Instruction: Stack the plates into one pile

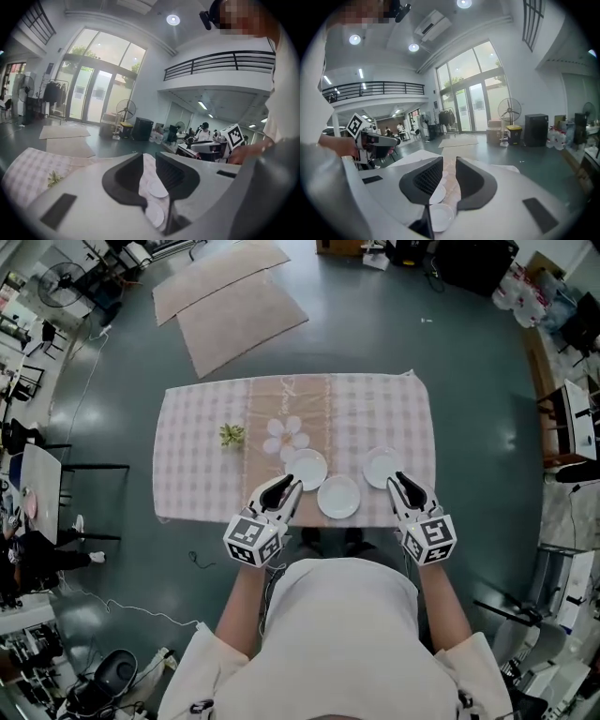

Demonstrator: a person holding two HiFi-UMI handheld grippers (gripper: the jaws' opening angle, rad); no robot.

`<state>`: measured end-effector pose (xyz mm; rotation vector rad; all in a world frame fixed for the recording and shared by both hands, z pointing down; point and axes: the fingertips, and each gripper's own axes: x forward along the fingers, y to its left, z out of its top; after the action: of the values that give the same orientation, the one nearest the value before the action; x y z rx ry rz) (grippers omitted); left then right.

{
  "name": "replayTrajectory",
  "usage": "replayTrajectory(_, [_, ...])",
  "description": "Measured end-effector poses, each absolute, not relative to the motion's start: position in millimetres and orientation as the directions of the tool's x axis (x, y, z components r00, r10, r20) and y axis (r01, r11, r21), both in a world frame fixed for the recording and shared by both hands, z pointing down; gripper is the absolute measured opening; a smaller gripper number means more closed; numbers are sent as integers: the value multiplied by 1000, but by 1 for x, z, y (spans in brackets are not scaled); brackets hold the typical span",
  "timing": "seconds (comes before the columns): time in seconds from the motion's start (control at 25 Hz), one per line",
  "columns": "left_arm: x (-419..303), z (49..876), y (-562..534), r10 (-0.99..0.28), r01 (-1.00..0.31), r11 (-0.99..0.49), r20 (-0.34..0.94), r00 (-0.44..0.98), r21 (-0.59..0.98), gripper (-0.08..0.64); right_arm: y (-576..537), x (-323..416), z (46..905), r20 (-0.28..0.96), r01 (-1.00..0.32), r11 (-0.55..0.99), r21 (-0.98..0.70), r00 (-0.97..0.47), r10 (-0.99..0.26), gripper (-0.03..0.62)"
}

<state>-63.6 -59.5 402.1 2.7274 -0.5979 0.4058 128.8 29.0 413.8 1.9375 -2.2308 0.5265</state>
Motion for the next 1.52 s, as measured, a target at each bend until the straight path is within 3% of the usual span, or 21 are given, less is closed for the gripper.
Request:
replayTrajectory(0.64, [7,465,-67,-79,-236,-912,423,903,335,84,51,166,460,440,-976,-127,-179,36,-897,104])
replayTrajectory(1.12, [83,522,-51,82,-128,-923,509,857,364,84,64,204,524,517,-952,-203,-229,58,-854,104])
replayTrajectory(1.52, [128,593,-53,130,-145,-912,604,787,385,91,69,226,588,582,-934,-220,-281,16,-813,104])
